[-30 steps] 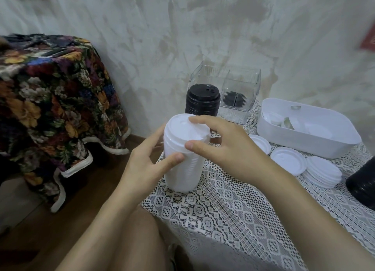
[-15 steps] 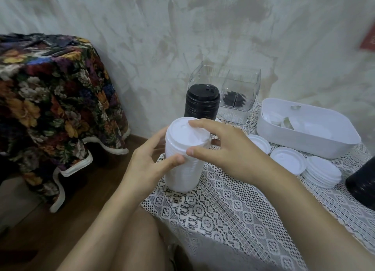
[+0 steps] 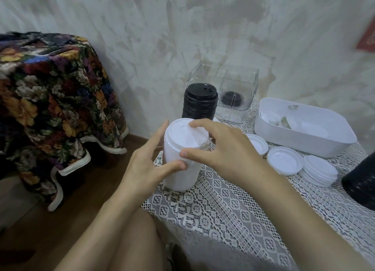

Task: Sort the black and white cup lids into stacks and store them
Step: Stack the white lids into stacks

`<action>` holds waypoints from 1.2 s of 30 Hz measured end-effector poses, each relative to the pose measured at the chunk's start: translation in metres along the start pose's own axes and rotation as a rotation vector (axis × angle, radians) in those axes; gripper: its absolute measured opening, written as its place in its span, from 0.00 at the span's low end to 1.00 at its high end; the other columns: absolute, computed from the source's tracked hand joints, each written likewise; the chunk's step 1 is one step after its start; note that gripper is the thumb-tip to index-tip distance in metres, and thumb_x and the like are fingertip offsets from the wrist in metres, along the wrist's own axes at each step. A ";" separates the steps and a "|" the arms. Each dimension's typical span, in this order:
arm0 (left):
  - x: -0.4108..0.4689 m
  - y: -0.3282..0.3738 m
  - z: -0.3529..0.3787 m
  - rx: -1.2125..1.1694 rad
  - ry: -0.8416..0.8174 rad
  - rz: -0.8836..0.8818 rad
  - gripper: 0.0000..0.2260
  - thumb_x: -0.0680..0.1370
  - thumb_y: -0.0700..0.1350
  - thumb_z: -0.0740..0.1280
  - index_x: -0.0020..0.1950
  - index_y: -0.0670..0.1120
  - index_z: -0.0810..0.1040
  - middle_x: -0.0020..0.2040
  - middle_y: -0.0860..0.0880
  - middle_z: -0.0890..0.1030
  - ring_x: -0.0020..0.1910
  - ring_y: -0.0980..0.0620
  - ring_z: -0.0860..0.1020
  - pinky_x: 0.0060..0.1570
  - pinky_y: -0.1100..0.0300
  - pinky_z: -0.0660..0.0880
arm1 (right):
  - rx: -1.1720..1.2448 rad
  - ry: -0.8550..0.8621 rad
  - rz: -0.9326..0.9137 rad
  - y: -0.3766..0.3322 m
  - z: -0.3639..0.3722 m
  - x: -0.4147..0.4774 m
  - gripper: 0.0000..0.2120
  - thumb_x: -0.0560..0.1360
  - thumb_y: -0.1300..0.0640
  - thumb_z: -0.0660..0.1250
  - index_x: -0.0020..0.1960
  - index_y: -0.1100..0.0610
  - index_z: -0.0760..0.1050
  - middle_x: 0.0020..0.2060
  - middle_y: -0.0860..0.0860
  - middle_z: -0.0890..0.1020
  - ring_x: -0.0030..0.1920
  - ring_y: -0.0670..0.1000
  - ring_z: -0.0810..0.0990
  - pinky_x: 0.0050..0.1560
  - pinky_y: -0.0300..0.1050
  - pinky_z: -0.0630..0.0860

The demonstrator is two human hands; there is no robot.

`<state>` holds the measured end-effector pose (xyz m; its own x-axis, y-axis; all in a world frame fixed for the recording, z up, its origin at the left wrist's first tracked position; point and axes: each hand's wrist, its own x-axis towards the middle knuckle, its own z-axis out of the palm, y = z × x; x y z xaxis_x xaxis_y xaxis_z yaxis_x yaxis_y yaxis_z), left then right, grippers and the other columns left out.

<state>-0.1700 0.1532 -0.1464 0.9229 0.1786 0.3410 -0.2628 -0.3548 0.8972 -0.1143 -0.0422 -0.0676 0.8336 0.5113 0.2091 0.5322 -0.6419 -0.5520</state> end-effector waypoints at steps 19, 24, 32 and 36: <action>-0.001 0.005 -0.002 0.043 -0.009 0.003 0.42 0.62 0.68 0.79 0.72 0.78 0.63 0.71 0.64 0.77 0.71 0.63 0.73 0.72 0.47 0.72 | -0.085 -0.095 0.007 -0.011 -0.007 0.001 0.31 0.70 0.33 0.73 0.70 0.40 0.72 0.66 0.43 0.76 0.65 0.49 0.74 0.55 0.47 0.66; 0.000 0.004 -0.003 0.037 -0.026 0.027 0.42 0.63 0.67 0.80 0.73 0.75 0.65 0.70 0.62 0.78 0.72 0.59 0.75 0.72 0.45 0.72 | -0.077 -0.121 0.001 -0.010 -0.005 0.004 0.30 0.71 0.34 0.73 0.70 0.40 0.72 0.66 0.43 0.75 0.65 0.50 0.74 0.58 0.48 0.69; -0.002 -0.002 -0.007 0.073 -0.003 -0.012 0.41 0.63 0.63 0.81 0.73 0.73 0.67 0.68 0.59 0.80 0.70 0.57 0.77 0.70 0.43 0.74 | -0.064 -0.123 0.021 -0.011 -0.001 0.007 0.33 0.70 0.34 0.74 0.72 0.39 0.72 0.68 0.44 0.75 0.66 0.50 0.74 0.56 0.47 0.68; -0.003 0.001 -0.007 0.128 0.007 0.003 0.40 0.65 0.65 0.79 0.73 0.74 0.65 0.67 0.62 0.80 0.67 0.59 0.78 0.68 0.46 0.76 | -0.009 -0.092 0.019 -0.011 0.002 0.007 0.33 0.70 0.35 0.74 0.73 0.39 0.71 0.71 0.43 0.74 0.69 0.48 0.73 0.63 0.47 0.69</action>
<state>-0.1752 0.1589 -0.1443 0.9203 0.1833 0.3457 -0.2270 -0.4697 0.8532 -0.1143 -0.0301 -0.0619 0.8268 0.5489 0.1228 0.5178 -0.6573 -0.5476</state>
